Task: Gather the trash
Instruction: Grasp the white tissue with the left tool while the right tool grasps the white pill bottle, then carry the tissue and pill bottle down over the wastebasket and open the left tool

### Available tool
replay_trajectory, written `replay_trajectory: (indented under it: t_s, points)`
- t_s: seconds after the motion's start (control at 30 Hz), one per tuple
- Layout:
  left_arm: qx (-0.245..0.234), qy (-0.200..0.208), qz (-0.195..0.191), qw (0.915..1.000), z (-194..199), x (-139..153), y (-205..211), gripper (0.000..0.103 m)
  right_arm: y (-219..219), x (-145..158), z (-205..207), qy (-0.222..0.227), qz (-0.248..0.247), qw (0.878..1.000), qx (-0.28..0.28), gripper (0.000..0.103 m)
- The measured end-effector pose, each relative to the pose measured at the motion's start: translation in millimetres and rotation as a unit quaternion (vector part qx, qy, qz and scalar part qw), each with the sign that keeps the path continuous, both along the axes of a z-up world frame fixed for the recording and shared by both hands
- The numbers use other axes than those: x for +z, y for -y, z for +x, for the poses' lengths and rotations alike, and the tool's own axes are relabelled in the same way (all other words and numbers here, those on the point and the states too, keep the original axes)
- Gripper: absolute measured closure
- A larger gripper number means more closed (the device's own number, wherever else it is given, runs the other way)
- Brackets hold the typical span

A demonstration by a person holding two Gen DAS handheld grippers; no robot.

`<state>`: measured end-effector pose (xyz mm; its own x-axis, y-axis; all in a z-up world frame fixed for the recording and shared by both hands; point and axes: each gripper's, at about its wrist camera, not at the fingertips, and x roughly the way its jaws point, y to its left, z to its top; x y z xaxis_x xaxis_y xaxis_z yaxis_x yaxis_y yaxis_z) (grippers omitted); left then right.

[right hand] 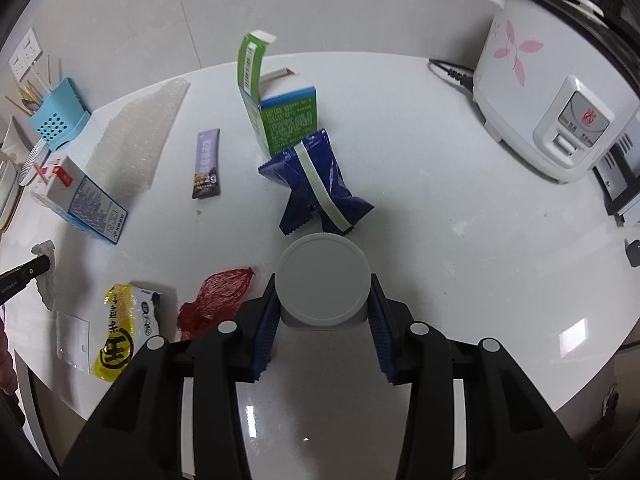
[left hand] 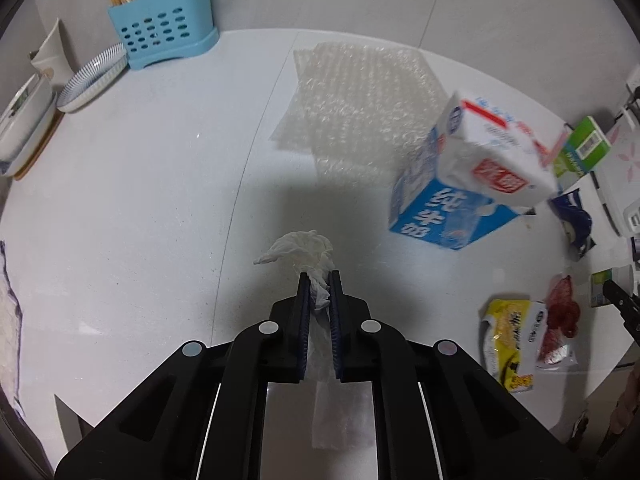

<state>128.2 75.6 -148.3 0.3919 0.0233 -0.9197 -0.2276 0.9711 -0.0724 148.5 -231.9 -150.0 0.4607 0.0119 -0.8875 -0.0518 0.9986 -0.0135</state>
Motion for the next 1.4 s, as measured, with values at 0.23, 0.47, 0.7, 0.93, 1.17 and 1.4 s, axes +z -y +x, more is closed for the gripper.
replay_trajectory:
  t_s: [0.23, 0.47, 0.7, 0.93, 1.17, 1.4]
  points:
    - [-0.020, 0.031, -0.019, 0.9991, -29.8, 32.1, 16.7, 0.095, -4.5, 26.9, -21.2, 0.027, 0.004, 1.000, 0.012, 0.063]
    - [-0.037, 0.048, -0.037, 0.9975, -71.8, 52.9, 38.1, 0.095, -17.9, 53.6, -59.7, 0.051, 0.018, 0.998, 0.041, 0.063]
    - [-0.061, 0.045, -0.054, 0.9957, -114.7, 56.3, 55.6, 0.095, -26.6, 61.3, -101.6, 0.046, 0.041, 0.996, 0.068, 0.063]
    - [-0.095, 0.035, -0.055, 0.9934, -151.2, 45.1, 75.9, 0.095, -36.3, 55.3, -148.4, 0.042, 0.062, 0.990, 0.116, 0.063]
    - [-0.129, 0.008, -0.060, 0.9898, -187.1, 14.4, 96.3, 0.095, -50.6, 32.8, -195.9, 0.019, 0.078, 0.980, 0.185, 0.063]
    - [-0.145, -0.040, -0.057, 0.9870, -212.4, -37.0, 109.6, 0.095, -61.0, -21.3, -224.7, -0.033, 0.063, 0.975, 0.212, 0.063]
